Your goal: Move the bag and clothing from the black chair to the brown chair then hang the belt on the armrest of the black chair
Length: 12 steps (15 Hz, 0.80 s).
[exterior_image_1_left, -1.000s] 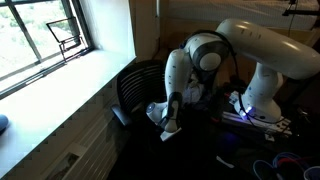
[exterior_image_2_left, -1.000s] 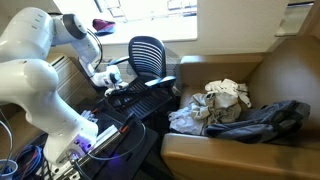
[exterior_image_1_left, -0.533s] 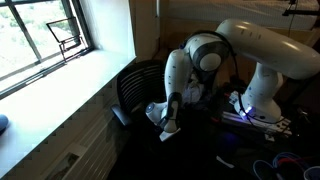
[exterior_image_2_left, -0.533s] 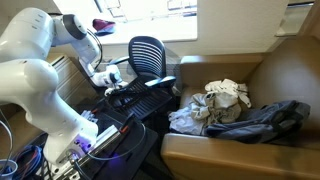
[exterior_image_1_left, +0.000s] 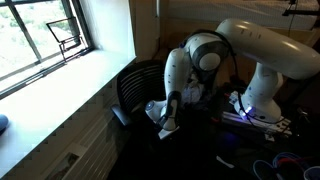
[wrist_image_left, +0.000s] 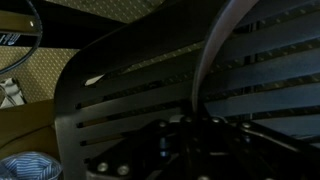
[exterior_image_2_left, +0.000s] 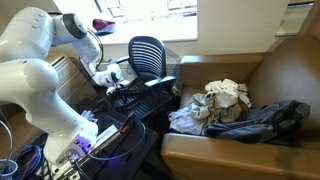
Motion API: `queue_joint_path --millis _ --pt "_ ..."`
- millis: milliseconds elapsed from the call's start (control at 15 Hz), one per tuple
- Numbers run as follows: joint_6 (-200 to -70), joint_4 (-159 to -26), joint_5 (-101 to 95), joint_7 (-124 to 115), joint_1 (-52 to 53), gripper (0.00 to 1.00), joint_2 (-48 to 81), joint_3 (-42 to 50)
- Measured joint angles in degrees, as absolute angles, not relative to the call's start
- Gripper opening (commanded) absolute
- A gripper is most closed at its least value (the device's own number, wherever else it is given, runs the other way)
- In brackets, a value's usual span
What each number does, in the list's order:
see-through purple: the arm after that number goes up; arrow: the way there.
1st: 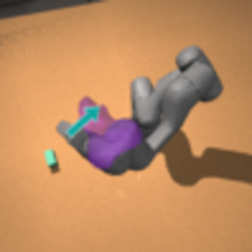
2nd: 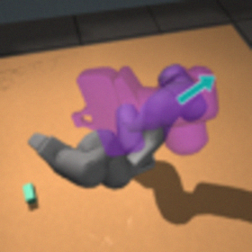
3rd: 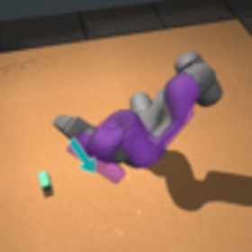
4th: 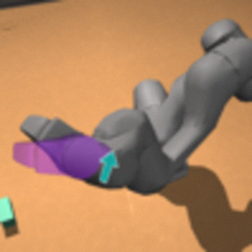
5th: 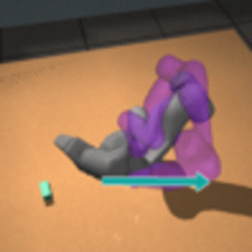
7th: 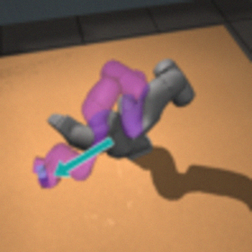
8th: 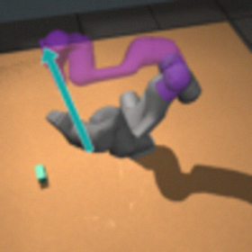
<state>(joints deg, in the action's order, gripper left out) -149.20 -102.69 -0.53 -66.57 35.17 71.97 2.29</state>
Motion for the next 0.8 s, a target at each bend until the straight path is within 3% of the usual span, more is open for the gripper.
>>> queue_joint_path --millis 400,800 --pt "-155.9 -111.3 -1.5 -65.6 35.4 0.01 61.2 5.9" --pt "-162.9 -125.2 -4.3 -66.5 41.3 0.01 43.9 15.9"
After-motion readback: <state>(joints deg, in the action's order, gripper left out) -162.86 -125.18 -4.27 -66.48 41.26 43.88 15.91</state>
